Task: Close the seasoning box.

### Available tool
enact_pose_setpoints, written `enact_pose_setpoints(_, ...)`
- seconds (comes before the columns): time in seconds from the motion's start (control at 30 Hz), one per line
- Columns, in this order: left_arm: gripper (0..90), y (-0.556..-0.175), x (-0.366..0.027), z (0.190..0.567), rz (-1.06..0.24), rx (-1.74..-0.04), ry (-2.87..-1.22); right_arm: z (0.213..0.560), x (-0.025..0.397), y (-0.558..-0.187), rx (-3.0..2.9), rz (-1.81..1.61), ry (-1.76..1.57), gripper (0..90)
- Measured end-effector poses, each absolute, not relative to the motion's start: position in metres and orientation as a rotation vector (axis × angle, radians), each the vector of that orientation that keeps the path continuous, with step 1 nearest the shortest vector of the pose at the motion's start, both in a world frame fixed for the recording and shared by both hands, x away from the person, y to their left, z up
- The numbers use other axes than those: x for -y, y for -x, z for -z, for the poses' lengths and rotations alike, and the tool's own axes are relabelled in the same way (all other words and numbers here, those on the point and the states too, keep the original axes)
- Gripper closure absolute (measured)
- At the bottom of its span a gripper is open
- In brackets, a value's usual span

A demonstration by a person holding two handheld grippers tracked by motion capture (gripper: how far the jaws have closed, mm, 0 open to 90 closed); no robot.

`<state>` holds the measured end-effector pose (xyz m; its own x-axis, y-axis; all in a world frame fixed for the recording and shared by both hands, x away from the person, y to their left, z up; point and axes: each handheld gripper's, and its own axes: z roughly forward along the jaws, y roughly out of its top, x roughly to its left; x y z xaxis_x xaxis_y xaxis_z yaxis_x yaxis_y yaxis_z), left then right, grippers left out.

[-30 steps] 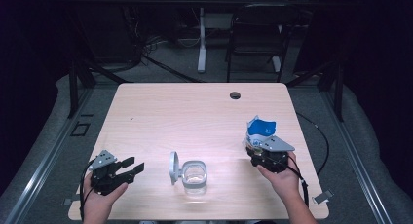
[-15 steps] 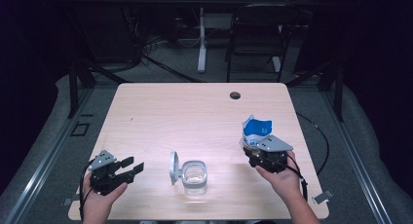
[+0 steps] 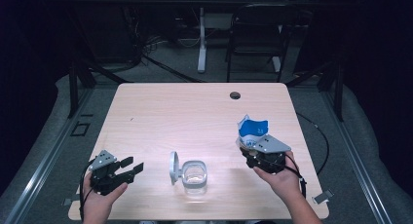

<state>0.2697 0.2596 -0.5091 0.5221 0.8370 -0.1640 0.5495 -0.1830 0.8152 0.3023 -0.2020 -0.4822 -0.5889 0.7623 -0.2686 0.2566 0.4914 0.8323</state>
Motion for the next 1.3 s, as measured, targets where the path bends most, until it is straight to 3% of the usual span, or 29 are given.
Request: enact_pose_setpoints(1.3, 43.4, -0.271, -0.262, 0.512, -0.419, -1.157, -1.854, 0.477, 0.181, -0.289, -2.151, -0.969, -0.673, 40.3)
